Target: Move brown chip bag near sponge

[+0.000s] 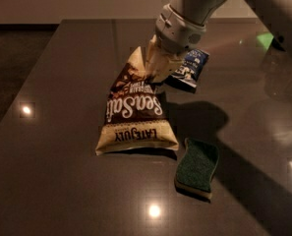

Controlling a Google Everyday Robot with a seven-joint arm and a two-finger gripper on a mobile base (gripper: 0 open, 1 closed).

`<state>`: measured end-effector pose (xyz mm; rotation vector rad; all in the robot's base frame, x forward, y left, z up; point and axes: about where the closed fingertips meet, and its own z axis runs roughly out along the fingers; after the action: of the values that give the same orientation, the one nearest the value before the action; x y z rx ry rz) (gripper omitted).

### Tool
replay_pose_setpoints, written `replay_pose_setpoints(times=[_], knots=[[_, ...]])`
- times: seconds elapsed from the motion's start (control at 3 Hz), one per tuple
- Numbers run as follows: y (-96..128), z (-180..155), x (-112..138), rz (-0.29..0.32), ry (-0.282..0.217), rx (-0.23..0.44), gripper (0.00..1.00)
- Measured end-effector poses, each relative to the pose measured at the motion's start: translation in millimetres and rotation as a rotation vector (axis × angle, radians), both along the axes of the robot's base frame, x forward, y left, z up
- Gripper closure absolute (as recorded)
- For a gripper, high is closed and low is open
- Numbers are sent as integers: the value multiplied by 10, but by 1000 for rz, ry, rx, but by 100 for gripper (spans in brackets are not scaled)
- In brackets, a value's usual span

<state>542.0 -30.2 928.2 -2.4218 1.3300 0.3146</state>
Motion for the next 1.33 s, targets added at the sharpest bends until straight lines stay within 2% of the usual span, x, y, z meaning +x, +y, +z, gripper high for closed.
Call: replay_pose_setpoints(times=[0.33,0.67,1.0,1.33], knots=[[-196,13,-166,-20,20,5,86],[-351,17,-307,-43,46,5,64],[-466,26,-394,-63,60,3,39],[-615,25,-430,-95,67,-12,8]])
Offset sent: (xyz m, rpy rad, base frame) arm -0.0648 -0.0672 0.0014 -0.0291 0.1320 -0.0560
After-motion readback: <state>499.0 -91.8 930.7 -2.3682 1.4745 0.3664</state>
